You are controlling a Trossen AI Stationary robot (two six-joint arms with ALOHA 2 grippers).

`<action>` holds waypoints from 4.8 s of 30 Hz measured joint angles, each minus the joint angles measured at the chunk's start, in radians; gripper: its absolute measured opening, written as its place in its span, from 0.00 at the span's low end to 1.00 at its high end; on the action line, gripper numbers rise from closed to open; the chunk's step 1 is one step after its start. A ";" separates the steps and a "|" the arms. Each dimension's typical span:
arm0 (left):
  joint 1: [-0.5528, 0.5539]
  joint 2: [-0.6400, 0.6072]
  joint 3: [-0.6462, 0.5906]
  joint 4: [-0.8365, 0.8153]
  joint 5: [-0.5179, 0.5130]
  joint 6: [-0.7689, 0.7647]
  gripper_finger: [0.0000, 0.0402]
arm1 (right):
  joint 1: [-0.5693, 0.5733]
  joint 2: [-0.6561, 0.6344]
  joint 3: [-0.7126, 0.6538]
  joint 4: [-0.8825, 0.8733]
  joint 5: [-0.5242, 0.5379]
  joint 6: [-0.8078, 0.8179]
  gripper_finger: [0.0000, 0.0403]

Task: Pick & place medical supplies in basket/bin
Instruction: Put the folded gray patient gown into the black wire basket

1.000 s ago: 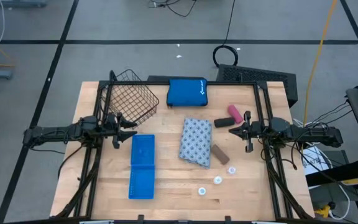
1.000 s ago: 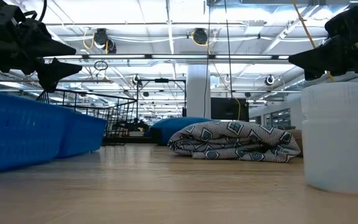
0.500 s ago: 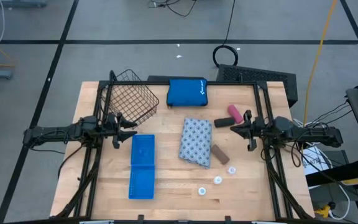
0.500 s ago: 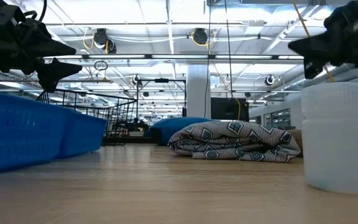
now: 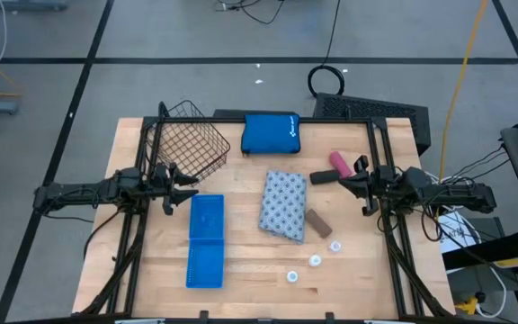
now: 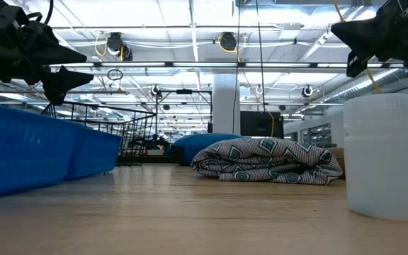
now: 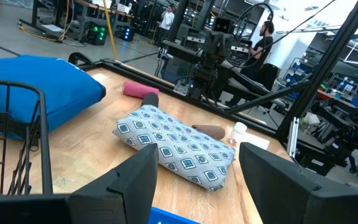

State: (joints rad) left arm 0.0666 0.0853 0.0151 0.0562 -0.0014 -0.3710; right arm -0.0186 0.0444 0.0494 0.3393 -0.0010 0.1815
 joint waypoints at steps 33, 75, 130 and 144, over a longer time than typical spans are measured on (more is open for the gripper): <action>0.000 0.000 0.000 0.000 0.000 0.000 0.58 | 0.079 0.844 0.085 0.397 0.052 0.382 0.67; 0.000 0.000 0.000 0.000 0.000 0.000 0.58 | -0.014 1.696 0.466 0.428 -0.002 0.820 0.68; 0.000 0.000 0.000 -0.001 0.000 0.000 0.58 | -0.172 1.220 0.497 0.574 -0.293 0.110 0.04; 0.000 0.000 0.000 0.059 0.000 0.000 0.58 | -0.211 1.143 0.497 0.501 -0.294 0.087 0.04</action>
State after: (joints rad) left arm 0.0666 0.0849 0.0151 0.1155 -0.0014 -0.3713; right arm -0.2295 1.1873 0.5468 0.8407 -0.2952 0.2687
